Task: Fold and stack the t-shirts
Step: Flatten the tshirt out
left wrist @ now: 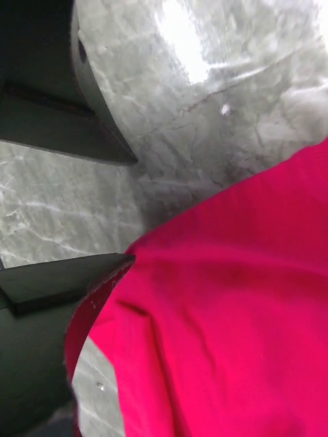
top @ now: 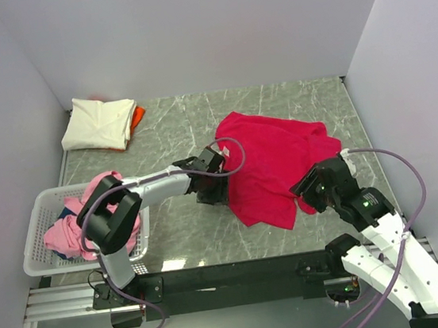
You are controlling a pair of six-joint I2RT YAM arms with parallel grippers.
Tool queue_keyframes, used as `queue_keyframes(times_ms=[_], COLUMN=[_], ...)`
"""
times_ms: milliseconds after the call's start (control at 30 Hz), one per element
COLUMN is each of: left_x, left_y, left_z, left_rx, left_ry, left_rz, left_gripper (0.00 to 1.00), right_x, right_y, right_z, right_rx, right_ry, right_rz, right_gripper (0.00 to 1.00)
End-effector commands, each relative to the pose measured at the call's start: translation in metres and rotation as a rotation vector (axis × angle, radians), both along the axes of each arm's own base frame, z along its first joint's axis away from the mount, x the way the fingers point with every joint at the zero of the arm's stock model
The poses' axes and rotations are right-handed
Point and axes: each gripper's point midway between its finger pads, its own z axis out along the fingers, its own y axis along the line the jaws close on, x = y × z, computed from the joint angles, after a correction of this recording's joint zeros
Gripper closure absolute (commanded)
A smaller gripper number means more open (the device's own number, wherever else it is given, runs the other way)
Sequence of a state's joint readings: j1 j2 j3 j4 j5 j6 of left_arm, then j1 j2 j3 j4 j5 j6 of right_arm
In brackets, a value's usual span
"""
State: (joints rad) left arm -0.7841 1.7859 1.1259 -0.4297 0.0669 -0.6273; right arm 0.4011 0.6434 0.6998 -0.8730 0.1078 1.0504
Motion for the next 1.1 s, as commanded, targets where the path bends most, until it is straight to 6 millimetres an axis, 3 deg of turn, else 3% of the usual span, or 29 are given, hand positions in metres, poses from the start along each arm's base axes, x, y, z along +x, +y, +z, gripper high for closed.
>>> queue_keyframes(times_ms=[0, 267, 367, 400, 467, 533, 600, 633, 700, 733, 800, 833, 867, 933, 967, 1000, 1067], left_x=[0.01, 0.015, 0.015, 0.014, 0.014, 0.017, 0.03, 0.042, 0.067, 0.082, 0.103, 0.11, 0.117, 0.118, 0.119, 0.113, 0.11], left_y=[-0.02, -0.034, -0.038, -0.04, -0.046, -0.051, -0.042, -0.042, -0.018, -0.009, 0.019, 0.031, 0.046, 0.07, 0.082, 0.093, 0.109], left_z=[0.007, -0.001, -0.006, -0.008, -0.013, -0.013, -0.009, 0.008, 0.029, 0.061, 0.091, 0.119, 0.131, 0.142, 0.141, 0.129, 0.118], left_rx=[-0.048, -0.07, -0.074, -0.081, -0.098, -0.111, -0.073, -0.081, -0.067, -0.085, -0.086, -0.101, -0.098, -0.055, -0.031, 0.009, 0.053], left_ry=[-0.034, -0.008, 0.0, 0.009, 0.024, 0.033, 0.003, -0.037, -0.074, -0.148, -0.216, -0.282, -0.313, -0.353, -0.353, -0.33, -0.319], left_rz=[-0.046, -0.063, -0.071, -0.075, -0.085, -0.088, -0.069, -0.05, 0.028, 0.071, 0.153, 0.19, 0.228, 0.284, 0.313, 0.325, 0.356], left_gripper=[0.39, 0.4, 0.45, 0.49, 0.7, 1.0, 1.0, 1.0, 1.0, 1.0, 1.0, 1.0, 1.0, 0.89, 0.77, 0.52, 0.34], right_x=[0.005, 0.0, -0.003, -0.003, -0.003, -0.002, -0.002, -0.001, 0.0, 0.001, 0.003, 0.003, 0.005, 0.006, 0.008, 0.008, 0.009], right_y=[0.003, 0.0, 0.0, 0.0, 0.0, 0.001, 0.002, 0.002, 0.002, 0.002, 0.003, 0.003, 0.004, 0.005, 0.006, 0.007, 0.01], right_z=[0.01, 0.007, 0.002, 0.002, -0.002, -0.002, -0.002, -0.001, 0.0, 0.0, 0.001, -0.002, -0.001, -0.005, -0.006, -0.007, -0.014], right_rx=[0.016, 0.006, 0.009, 0.012, 0.014, 0.016, 0.012, 0.013, 0.009, 0.007, 0.012, 0.014, 0.018, 0.021, 0.023, 0.023, 0.016], right_ry=[-0.05, -0.047, -0.035, -0.036, -0.027, -0.036, -0.042, -0.045, -0.057, -0.061, -0.075, -0.07, -0.079, -0.075, -0.074, -0.069, -0.041], right_rz=[0.012, 0.017, 0.015, 0.013, 0.01, 0.014, 0.026, 0.027, 0.033, 0.034, 0.033, 0.031, 0.031, 0.03, 0.03, 0.034, 0.048], right_gripper=[0.44, 0.44, 0.44, 0.44, 0.44, 0.44, 0.45, 0.45, 0.44, 0.43, 0.38, 0.33, 0.3, 0.24, 0.17, 0.14, 0.13])
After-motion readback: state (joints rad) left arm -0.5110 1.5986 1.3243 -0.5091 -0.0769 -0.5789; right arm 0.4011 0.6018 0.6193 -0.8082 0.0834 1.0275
